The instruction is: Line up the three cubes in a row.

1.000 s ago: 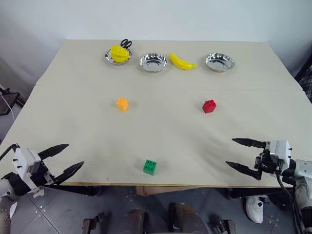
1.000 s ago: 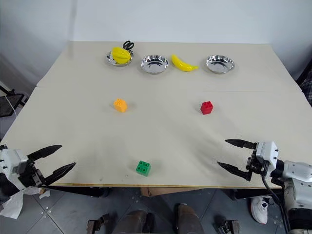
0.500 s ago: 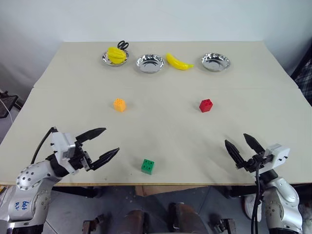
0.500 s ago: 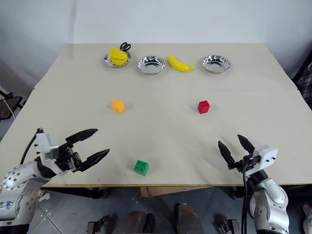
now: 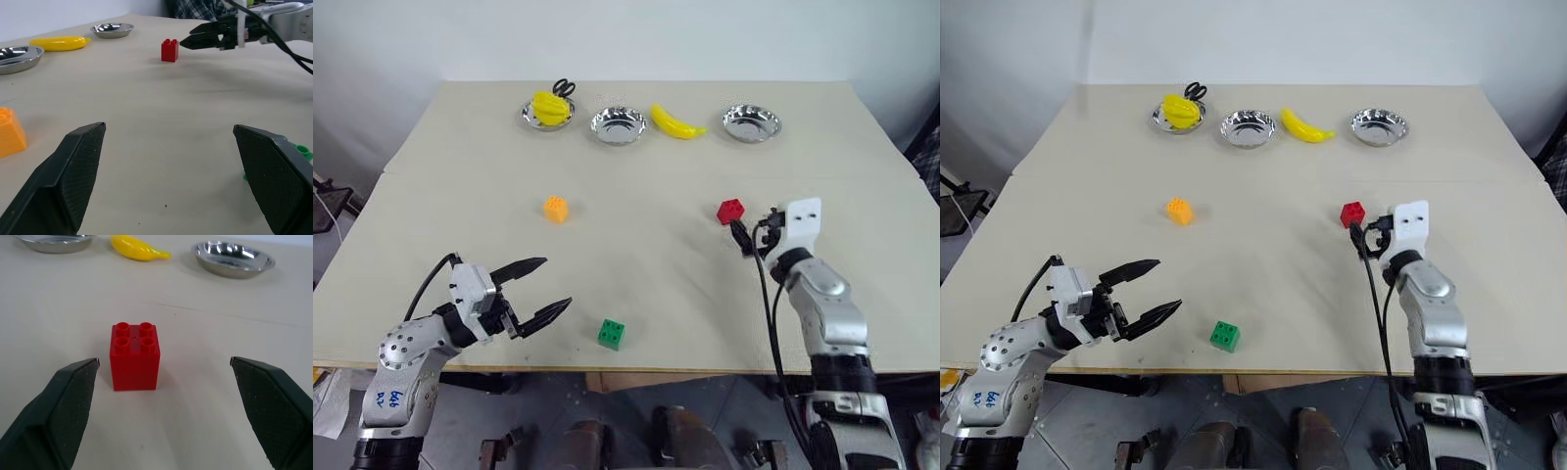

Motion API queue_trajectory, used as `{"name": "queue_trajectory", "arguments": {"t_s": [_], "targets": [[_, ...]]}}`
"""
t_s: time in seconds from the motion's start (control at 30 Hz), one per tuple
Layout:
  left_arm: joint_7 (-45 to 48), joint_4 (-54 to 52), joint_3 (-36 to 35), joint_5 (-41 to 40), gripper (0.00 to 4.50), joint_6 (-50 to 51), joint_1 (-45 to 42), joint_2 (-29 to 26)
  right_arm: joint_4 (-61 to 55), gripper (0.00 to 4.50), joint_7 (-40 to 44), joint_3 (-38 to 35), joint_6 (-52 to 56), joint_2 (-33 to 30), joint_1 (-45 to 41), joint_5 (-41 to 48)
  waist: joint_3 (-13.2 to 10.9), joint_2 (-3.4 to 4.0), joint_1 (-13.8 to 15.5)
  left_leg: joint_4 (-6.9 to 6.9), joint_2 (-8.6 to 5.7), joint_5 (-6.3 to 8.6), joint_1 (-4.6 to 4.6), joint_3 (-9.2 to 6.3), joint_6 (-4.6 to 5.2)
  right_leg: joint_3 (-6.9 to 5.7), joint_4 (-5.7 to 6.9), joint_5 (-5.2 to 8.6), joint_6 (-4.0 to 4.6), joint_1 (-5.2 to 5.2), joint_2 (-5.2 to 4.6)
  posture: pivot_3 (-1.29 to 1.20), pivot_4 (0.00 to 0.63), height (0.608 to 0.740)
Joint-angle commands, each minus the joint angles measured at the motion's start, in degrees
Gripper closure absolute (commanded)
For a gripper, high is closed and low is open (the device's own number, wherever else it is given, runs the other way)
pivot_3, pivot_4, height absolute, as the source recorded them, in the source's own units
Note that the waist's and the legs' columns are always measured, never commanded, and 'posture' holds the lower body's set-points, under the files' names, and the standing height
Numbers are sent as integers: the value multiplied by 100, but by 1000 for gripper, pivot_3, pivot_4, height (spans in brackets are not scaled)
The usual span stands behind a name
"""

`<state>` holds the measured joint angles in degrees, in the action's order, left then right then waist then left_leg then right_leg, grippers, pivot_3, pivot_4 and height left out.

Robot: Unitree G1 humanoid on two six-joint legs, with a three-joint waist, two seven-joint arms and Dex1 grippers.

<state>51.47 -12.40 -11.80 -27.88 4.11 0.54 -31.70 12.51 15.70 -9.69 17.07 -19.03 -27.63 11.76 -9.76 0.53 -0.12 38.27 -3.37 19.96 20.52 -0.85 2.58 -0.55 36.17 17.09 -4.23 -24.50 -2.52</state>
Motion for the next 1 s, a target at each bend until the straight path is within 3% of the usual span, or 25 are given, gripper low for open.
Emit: {"name": "queue_trajectory", "arguments": {"t_s": [0.03, 0.43, 0.53, 0.8, 0.9, 1.0], "targets": [[-42, -97, -20, 7, 74, -86, -17, 13, 269, 0, 97, 68, -9, 100, -226, 31, 0, 0, -6, 3, 0, -1, 10, 0, 2, 0, 16, 0, 0, -7, 0, 0, 150, 740], [-185, -212, 58, 52, 74, -111, 32, 85, 1411, 0, -148, -8, -908, 574, -879, -36, 0, 0, -17, 44, 0, -1, 14, 3, 4, 1, 38, 0, -1, -5, 0, 0, 150, 740], [-206, -260, 75, 62, 0, -110, 87, 94, 1389, 594, -82, -3, -1011, 634, -861, -21, 0, 0, -19, 48, 0, -1, 15, 3, 5, 1, 40, 0, -1, -5, 0, 0, 150, 740], [-208, -298, 115, 76, 0, -95, 141, 97, 1528, 3018, -78, 16, -1444, 619, -841, -112, 0, 0, -25, 48, 0, -1, 16, 2, 5, 1, 41, 0, -1, -5, 0, 0, 150, 740], [-176, -269, 116, 78, 0, -116, 135, 94, 1526, 3017, 315, 69, -1623, 487, -840, -50, 0, 0, -26, 49, 0, 0, 15, 2, 5, 1, 41, 0, -1, -5, 0, 0, 150, 740], [-87, -196, 115, 66, 0, -135, 85, 61, 1369, 3017, 1829, 176, -1736, 22, -799, 333, 0, 0, -10, 49, 0, 0, 16, 3, 6, 1, 40, 0, -1, -5, 0, 0, 150, 740]]}}
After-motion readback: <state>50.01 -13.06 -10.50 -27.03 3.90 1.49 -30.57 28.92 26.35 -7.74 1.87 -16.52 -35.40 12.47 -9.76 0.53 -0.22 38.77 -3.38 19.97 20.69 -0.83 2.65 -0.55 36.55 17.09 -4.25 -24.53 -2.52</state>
